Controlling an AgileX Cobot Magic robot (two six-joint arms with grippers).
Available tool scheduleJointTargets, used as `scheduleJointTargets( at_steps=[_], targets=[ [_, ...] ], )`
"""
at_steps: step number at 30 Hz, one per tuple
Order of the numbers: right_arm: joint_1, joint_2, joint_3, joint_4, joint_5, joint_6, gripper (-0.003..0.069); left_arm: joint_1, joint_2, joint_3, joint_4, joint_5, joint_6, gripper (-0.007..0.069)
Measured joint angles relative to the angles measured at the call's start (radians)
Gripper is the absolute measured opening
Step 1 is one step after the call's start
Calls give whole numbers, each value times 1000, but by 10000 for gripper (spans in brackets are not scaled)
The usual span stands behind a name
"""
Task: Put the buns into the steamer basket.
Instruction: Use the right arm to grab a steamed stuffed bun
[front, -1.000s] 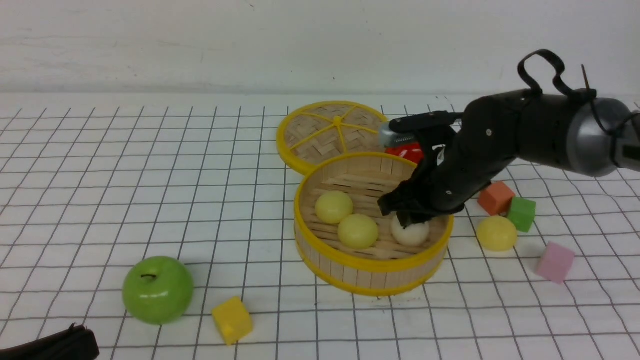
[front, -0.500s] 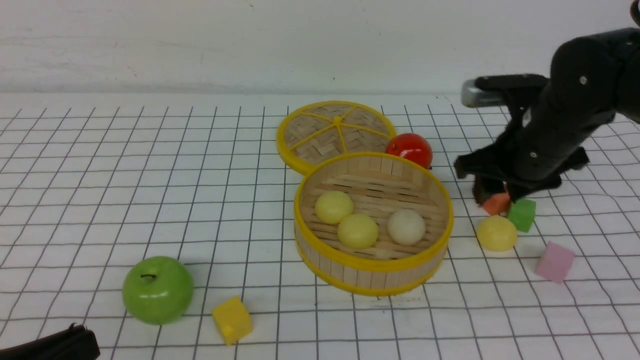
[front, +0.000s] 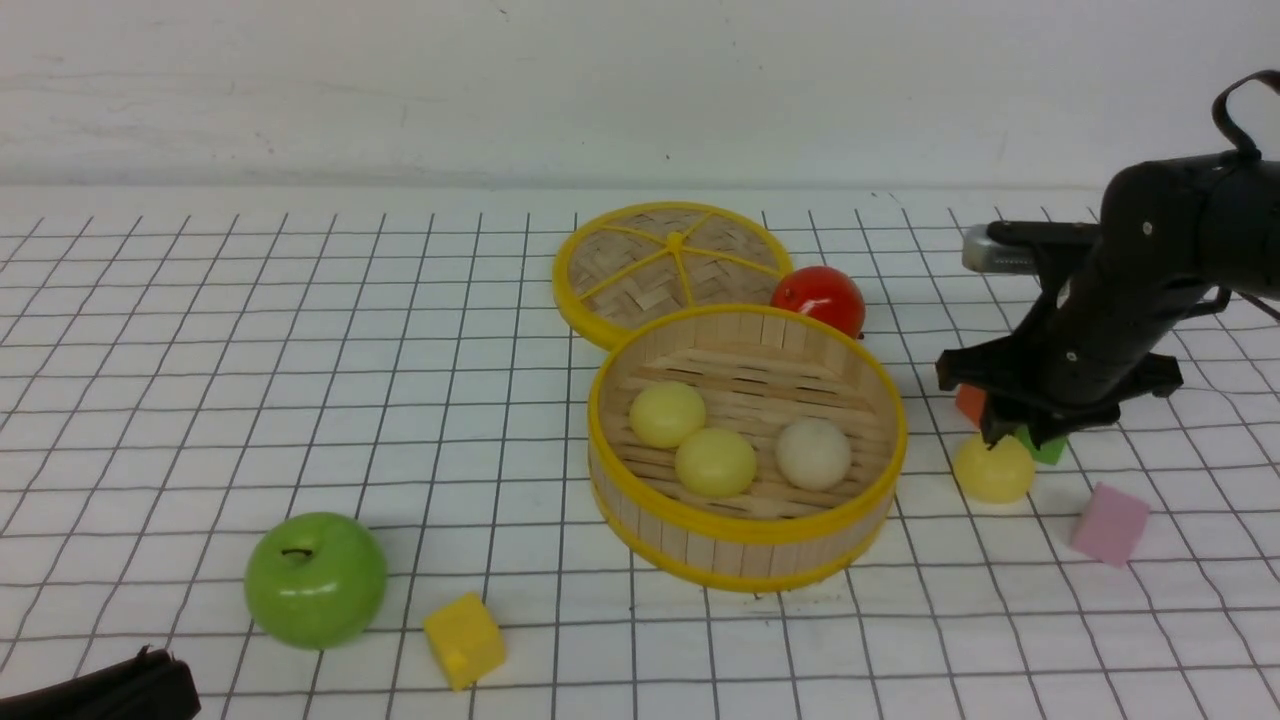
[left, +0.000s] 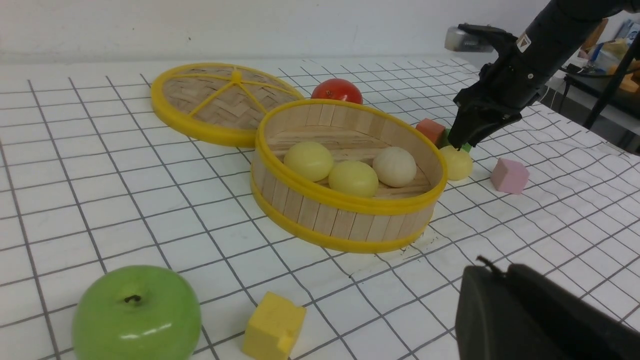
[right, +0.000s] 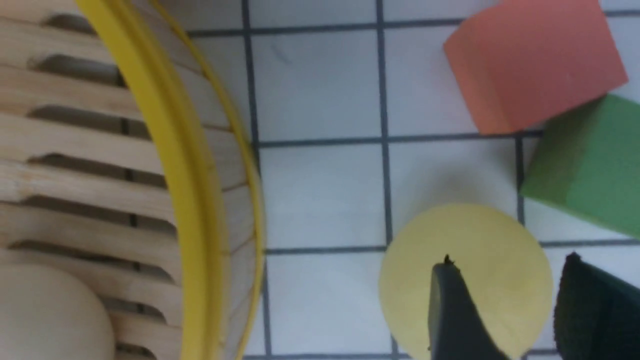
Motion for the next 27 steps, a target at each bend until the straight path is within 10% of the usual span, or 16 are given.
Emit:
scheduleJointTargets(
  at_steps=[13,21,27],
  targets=[
    [-7,57,0,6,-65,-1,265,0,0,0,0,1,0,38],
    [-10,42,-3,6,3,-56,21,0,0,0,0,1,0,38],
    [22,-83,-3,29,95,-89,0,0,0,0,0,1,0,39]
  ],
)
